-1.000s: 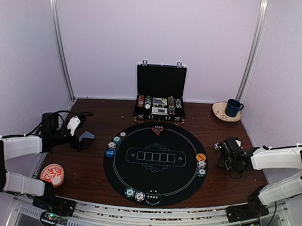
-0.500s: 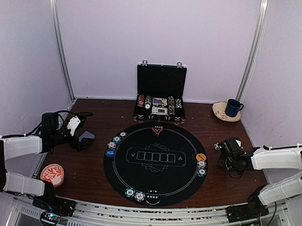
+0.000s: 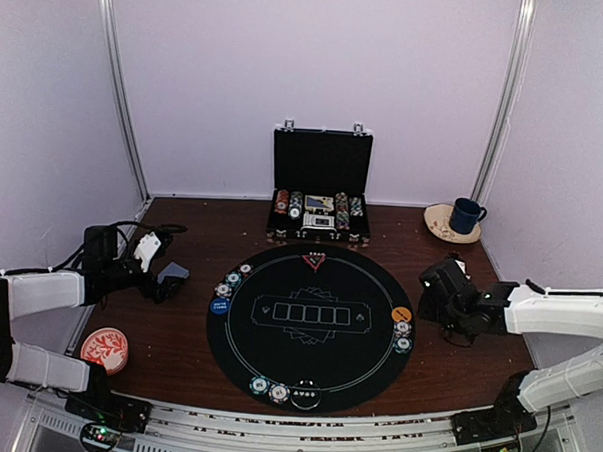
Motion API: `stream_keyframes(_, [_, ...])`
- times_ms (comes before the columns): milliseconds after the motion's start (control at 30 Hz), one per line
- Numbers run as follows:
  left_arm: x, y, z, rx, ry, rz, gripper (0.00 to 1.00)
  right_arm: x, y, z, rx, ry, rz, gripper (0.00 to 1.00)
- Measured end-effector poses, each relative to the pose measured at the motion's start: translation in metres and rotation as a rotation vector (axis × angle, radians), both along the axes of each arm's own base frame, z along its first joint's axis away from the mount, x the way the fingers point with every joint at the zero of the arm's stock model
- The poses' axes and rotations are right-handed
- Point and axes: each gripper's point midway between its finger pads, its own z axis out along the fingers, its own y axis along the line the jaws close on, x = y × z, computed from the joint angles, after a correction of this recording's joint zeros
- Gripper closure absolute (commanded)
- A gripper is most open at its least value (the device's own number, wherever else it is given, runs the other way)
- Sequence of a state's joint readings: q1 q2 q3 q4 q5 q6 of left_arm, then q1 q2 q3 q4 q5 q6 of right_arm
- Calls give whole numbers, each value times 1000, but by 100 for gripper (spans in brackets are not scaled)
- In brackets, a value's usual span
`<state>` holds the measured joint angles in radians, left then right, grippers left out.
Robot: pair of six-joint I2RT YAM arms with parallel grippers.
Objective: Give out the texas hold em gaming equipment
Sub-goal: Pick up the pile of poker chips from the dealer area.
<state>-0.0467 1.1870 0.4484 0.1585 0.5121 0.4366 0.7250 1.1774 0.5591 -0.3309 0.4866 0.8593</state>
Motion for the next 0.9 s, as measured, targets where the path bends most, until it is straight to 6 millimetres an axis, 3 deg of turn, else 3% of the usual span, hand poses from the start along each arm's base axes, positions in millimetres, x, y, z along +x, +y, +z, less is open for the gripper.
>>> stream_keyframes(167, [0,0,0,0,0,1,2,6,68,9,-14,-4,141,71])
stream_keyframes(400, [0,1,0,2,0,3,2,2,189,-14,-85,35,375,70])
stream_keyframes(600, [1,1,0,3,-1,5,2,-9,279,-21,-74,25,555,71])
stream_keyframes(800, [1,1,0,5,-2,7,2,-29,344,-21,-46,5,719,70])
stream_keyframes(900, [1,1,-1,6,-2,9,2,-42,365,-24,-46,4,793,70])
